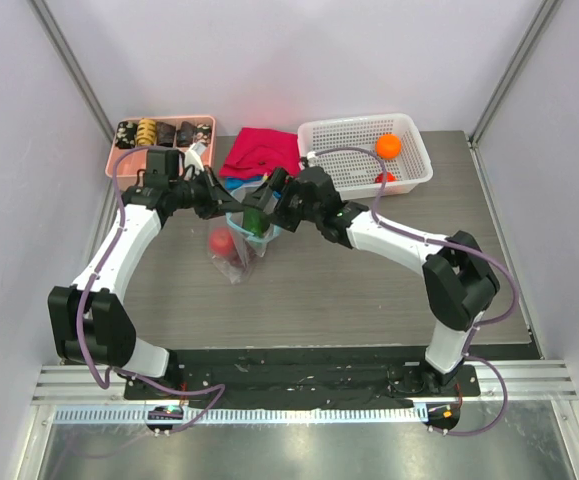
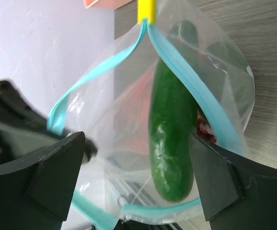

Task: Place the food in the zip-top bag and seal the zipper
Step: Place the fake vegetable in the zipper food storage bag, then pick up the fake fruit from the bin.

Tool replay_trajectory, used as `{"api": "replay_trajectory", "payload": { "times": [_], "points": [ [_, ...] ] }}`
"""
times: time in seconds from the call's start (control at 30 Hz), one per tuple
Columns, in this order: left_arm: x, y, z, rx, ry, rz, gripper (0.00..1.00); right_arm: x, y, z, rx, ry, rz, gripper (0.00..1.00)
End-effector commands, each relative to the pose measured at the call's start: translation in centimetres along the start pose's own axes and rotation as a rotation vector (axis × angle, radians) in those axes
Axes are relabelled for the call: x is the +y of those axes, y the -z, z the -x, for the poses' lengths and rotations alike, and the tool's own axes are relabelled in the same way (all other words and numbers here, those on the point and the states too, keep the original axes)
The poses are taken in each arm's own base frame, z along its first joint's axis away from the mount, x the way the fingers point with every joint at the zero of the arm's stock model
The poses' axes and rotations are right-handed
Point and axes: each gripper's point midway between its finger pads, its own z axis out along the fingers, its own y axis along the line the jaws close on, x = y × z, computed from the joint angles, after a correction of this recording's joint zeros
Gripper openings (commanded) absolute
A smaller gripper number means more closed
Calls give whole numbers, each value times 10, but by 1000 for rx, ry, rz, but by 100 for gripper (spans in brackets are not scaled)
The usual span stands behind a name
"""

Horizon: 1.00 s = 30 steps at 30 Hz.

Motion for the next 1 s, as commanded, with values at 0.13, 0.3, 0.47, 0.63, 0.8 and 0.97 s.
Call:
{"api": "replay_trajectory", "payload": {
  "times": [0.13,0.3,0.47,0.63,0.8,0.97],
  "points": [
    [-19,9,8,-27,-27,-71,0,43,80,86,-50,259,263,95],
    [-17,7,7,-23,-30,-71,0,-31,106,177,-141,430,103,83],
    [-16,6,7,-26,-35,-68,0,-131,128,287,-258,699,-296,81],
    [-12,4,6,-18,-32,-60,0,-197,110,355,-297,761,-468,79],
    [-6,0,4,-10,-28,-49,0,-234,75,392,-299,824,-513,79],
    [-1,0,0,-6,-33,-35,0,-248,58,414,-350,875,-531,80]
  ]
}}
